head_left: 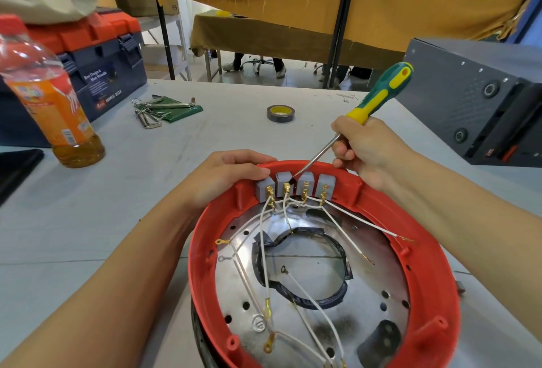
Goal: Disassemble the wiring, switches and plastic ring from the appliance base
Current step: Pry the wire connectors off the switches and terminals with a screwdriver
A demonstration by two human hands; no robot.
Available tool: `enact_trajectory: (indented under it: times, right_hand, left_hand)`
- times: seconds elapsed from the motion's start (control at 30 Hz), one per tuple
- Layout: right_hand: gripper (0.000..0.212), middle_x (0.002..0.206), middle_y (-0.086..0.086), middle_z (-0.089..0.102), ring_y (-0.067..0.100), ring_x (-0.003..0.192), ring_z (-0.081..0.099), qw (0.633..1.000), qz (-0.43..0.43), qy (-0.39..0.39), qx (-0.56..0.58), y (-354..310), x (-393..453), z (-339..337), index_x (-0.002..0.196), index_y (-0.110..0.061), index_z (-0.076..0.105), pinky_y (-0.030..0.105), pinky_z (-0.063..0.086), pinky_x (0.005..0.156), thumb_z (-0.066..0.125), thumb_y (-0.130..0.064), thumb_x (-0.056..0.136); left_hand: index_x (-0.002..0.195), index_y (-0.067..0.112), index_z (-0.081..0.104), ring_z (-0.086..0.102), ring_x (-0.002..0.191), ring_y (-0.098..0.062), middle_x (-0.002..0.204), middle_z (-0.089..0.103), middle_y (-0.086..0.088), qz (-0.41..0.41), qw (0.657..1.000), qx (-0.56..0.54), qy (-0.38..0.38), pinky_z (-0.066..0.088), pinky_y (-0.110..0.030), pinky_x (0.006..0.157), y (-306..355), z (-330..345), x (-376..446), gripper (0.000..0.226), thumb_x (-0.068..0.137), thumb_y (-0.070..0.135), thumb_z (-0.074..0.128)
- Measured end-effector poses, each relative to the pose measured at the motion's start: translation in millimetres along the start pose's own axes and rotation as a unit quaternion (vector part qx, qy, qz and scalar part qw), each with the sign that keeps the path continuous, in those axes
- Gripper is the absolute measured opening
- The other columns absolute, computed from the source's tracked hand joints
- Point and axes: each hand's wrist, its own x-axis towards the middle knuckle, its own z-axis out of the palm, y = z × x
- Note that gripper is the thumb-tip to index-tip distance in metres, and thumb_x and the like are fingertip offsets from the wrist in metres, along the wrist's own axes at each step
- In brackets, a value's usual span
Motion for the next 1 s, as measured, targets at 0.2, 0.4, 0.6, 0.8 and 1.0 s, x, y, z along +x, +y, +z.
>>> enact_trajectory:
  times: [0.2,0.4,0.6,0.8,1.0]
  right_hand:
    - [0.021,0.035,-0.003,0.044,0.008,0.03,0.033,0.999,-0.035,0.005,0.007,1,-7,-1,0.074,-0.011,0.045,0.02,0.043,0.038,0.048,-0.011,0.094]
    - [0.025,0.037,-0.001,0.048,0.01,0.029,0.041,0.989,-0.141,0.01,-0.036,0,-19,-1,0.069,-0.01,0.045,0.026,0.047,0.042,0.048,-0.009,0.094]
    - [0.031,0.037,0.002,0.05,0.016,0.028,0.043,0.977,-0.207,-0.003,-0.044,-5,-32,2,0.064,-0.01,0.045,0.018,0.04,0.035,0.05,-0.008,0.095]
    - [0.032,0.042,0.005,0.057,0.02,0.031,0.052,0.975,-0.215,-0.018,-0.05,-6,-43,5,0.064,-0.011,0.047,0.037,0.053,0.041,0.055,-0.014,0.095]
    - [0.037,0.043,0.007,0.058,0.023,0.033,0.055,0.961,-0.254,-0.023,-0.103,-10,-47,7,0.057,-0.016,0.049,0.044,0.054,0.048,0.056,-0.013,0.094]
  left_hand:
    - [0.098,0.011,0.071,0.068,0.062,-0.013,0.081,0.073,-0.007,-0.001,1.0,-0.001,-0.001,0.052,-0.018,0.054,0,-1,0,0.02,0.083,0.003,0.061]
    - [0.098,0.011,0.072,0.069,0.063,-0.013,0.08,0.073,-0.006,0.001,1.0,-0.001,-0.002,0.053,-0.019,0.055,-1,-1,1,0.02,0.083,0.002,0.061]
    - [0.098,0.009,0.072,0.067,0.06,-0.013,0.079,0.073,-0.007,0.0,1.0,-0.009,-0.002,0.052,-0.018,0.053,-1,-1,1,0.02,0.083,0.002,0.061]
    - [0.1,0.007,0.071,0.067,0.058,-0.013,0.077,0.072,-0.007,0.004,1.0,-0.011,-0.004,0.051,-0.018,0.053,-2,-1,1,0.02,0.083,0.001,0.061]
    - [0.097,0.009,0.072,0.067,0.061,-0.013,0.08,0.072,-0.007,0.005,1.0,-0.007,-0.008,0.052,-0.019,0.055,-3,-3,2,0.019,0.083,0.002,0.062]
